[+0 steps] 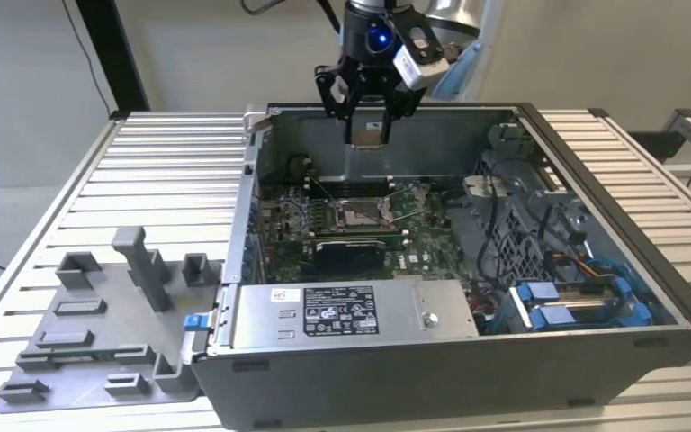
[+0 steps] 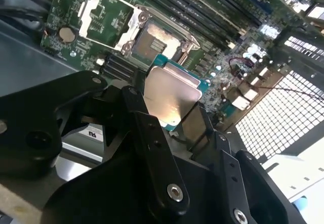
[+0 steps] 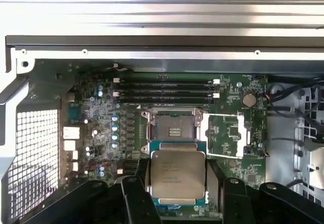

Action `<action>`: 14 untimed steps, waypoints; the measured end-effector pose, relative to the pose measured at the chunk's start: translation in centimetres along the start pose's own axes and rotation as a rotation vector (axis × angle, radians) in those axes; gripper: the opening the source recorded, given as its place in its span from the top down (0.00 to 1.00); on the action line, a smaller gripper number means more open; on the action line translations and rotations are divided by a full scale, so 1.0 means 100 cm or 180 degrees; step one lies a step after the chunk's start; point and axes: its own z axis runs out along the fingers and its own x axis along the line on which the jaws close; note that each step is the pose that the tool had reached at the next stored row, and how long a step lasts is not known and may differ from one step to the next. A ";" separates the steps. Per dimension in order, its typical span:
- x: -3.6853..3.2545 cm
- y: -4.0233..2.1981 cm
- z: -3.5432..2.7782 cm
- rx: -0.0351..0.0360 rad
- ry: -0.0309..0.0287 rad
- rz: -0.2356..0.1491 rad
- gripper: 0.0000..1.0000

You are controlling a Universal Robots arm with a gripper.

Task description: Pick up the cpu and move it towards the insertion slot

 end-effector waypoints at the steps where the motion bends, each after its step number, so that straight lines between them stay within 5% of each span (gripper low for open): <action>1: -0.0005 0.0017 0.0008 0.0000 -0.0001 -0.0001 1.00; 7: -0.0013 0.0083 0.0028 0.0000 -0.0001 -0.0003 1.00; 14: -0.0013 0.0090 0.0030 -0.0001 -0.0001 -0.0006 1.00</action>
